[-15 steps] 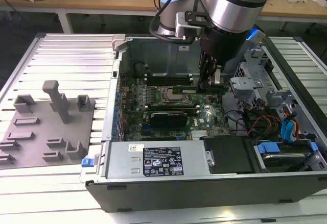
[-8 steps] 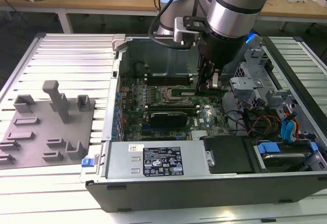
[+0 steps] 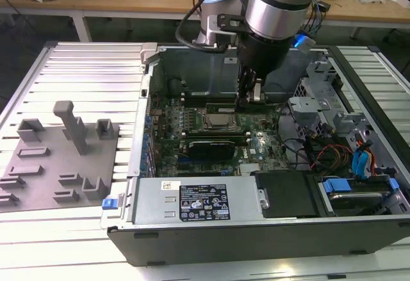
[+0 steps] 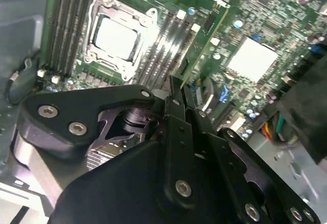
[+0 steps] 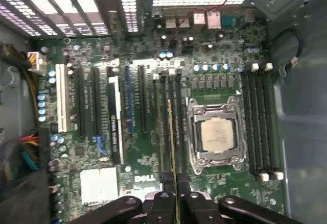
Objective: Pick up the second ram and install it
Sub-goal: 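Insert the second ram into the second slot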
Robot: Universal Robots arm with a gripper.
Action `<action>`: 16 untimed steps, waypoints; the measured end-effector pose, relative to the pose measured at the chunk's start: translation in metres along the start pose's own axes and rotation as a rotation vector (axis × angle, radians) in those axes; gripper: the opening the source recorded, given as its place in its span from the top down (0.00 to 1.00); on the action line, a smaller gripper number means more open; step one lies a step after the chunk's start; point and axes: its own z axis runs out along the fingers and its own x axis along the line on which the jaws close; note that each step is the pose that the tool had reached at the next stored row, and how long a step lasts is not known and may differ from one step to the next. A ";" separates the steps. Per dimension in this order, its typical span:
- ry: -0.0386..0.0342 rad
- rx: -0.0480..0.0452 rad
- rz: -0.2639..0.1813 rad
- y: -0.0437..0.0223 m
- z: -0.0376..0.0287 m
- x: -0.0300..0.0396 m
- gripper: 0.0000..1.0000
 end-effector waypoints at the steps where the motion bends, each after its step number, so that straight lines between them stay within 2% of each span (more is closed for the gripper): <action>1: -0.0003 0.0000 0.000 0.0003 0.0010 -0.0044 0.86; 3: -0.0007 0.0000 0.000 0.0008 0.0034 -0.0136 0.86; 5: -0.0007 0.0000 0.000 0.0009 0.0050 -0.0167 0.86; 12: -0.0006 0.0000 0.000 0.0004 0.0157 -0.0162 0.86; 16: -0.0005 -0.0001 0.000 0.0003 0.0176 -0.0160 0.86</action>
